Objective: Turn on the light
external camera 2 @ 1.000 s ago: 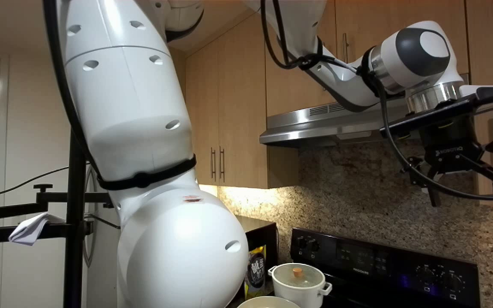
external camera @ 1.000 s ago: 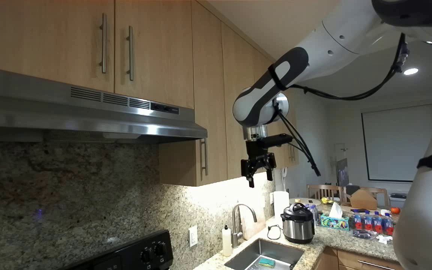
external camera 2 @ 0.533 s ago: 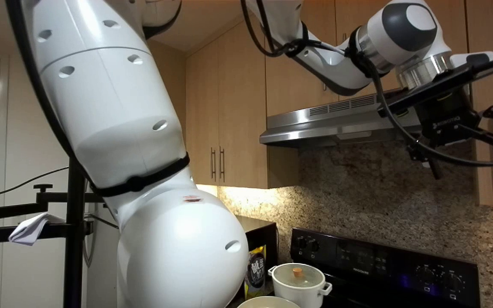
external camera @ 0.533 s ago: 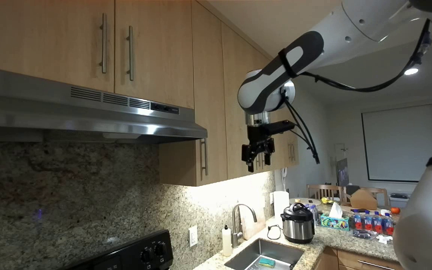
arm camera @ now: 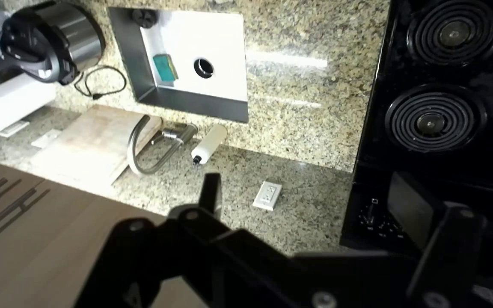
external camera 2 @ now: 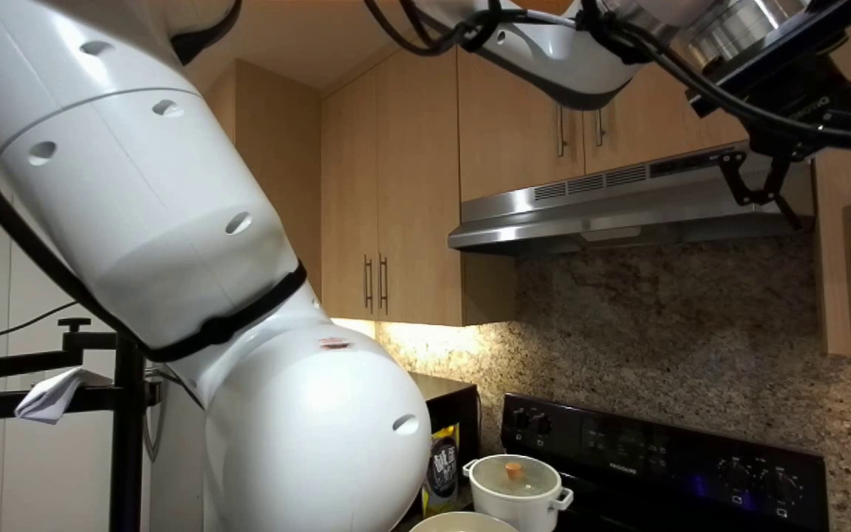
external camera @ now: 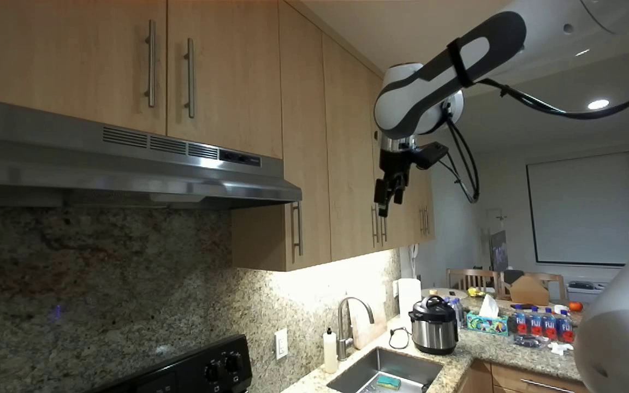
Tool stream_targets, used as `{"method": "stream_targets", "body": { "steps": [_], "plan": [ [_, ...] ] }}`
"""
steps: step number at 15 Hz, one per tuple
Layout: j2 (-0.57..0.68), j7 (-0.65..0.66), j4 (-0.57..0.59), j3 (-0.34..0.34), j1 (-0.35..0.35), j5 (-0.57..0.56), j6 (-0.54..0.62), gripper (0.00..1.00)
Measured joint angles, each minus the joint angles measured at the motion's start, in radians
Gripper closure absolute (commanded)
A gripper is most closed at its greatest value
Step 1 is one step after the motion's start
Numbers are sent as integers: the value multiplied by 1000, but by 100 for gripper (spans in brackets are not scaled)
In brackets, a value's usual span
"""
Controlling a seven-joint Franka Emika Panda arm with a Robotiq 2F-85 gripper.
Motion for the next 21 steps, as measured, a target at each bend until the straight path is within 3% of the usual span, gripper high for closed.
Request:
{"method": "stream_targets", "body": {
  "steps": [7, 12, 15, 21],
  "plan": [
    [-83, -215, 4, -29, 137, 7, 63, 0],
    [-87, -238, 18, 19, 253, 35, 213, 0],
    [-57, -266, 65, 37, 364, 109, 223, 0],
    [-36, -276, 86, 32, 386, 117, 223, 0]
  ]
}}
